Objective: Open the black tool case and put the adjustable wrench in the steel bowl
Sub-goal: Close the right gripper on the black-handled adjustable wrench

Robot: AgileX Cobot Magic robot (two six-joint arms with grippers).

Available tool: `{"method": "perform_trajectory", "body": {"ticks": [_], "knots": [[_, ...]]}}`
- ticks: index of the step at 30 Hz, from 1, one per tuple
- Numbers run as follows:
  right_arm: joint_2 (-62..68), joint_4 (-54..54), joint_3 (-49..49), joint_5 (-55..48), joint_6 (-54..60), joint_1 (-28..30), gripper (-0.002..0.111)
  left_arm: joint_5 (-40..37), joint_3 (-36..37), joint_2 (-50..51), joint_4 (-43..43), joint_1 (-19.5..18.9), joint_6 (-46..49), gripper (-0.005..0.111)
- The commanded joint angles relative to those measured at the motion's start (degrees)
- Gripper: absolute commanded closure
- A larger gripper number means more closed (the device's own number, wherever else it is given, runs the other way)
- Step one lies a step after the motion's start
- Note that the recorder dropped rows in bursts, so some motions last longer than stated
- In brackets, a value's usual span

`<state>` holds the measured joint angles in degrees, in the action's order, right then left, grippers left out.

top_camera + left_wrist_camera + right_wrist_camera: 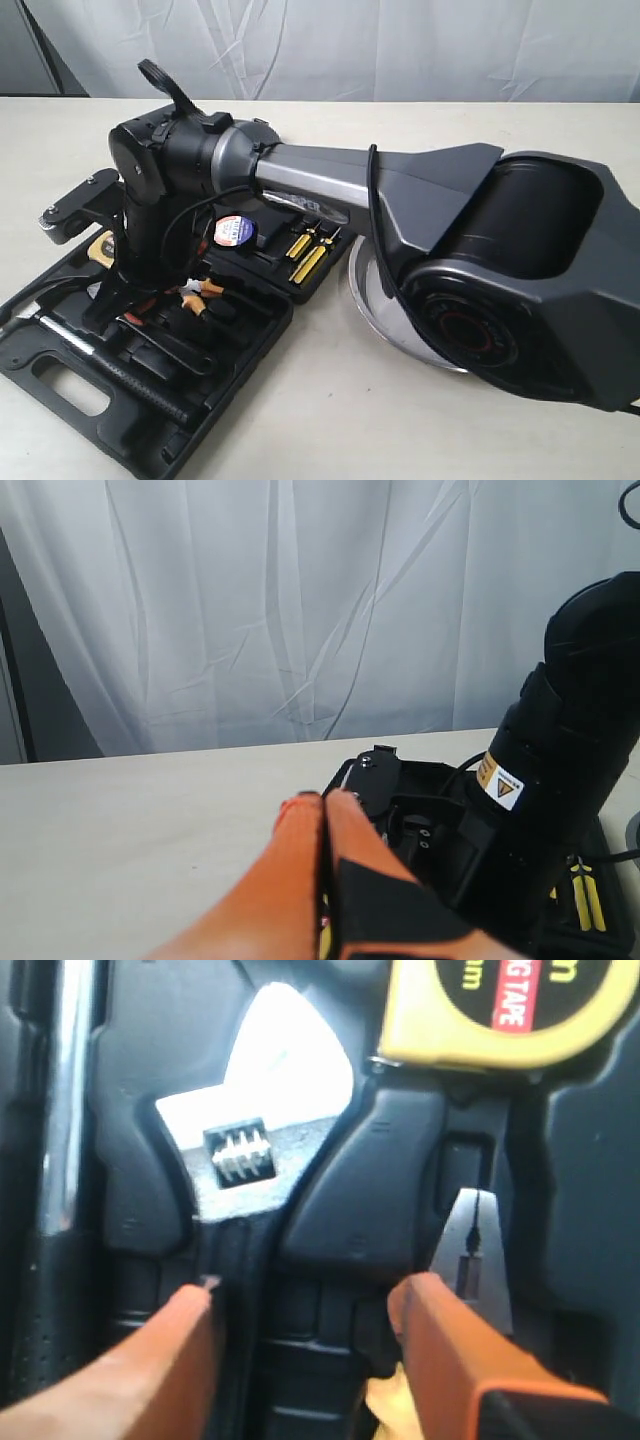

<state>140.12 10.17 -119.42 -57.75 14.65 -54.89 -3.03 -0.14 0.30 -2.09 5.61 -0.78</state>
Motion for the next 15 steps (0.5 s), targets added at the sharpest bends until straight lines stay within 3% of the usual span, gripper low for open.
{"method": "perform_trajectory", "body": {"ticks": [1,15], "knots": [[0.28,3.31,0.26,-2.37,0.09,-0.51,0.055,0.12,0.14,-0.3,-0.13,0.25,-0.14,0.107],[-0.97,3.74,0.26,-1.45,0.09,-0.51,0.055,0.12,0.14,-0.3,-0.13,0.25,-0.14,0.107]]}}
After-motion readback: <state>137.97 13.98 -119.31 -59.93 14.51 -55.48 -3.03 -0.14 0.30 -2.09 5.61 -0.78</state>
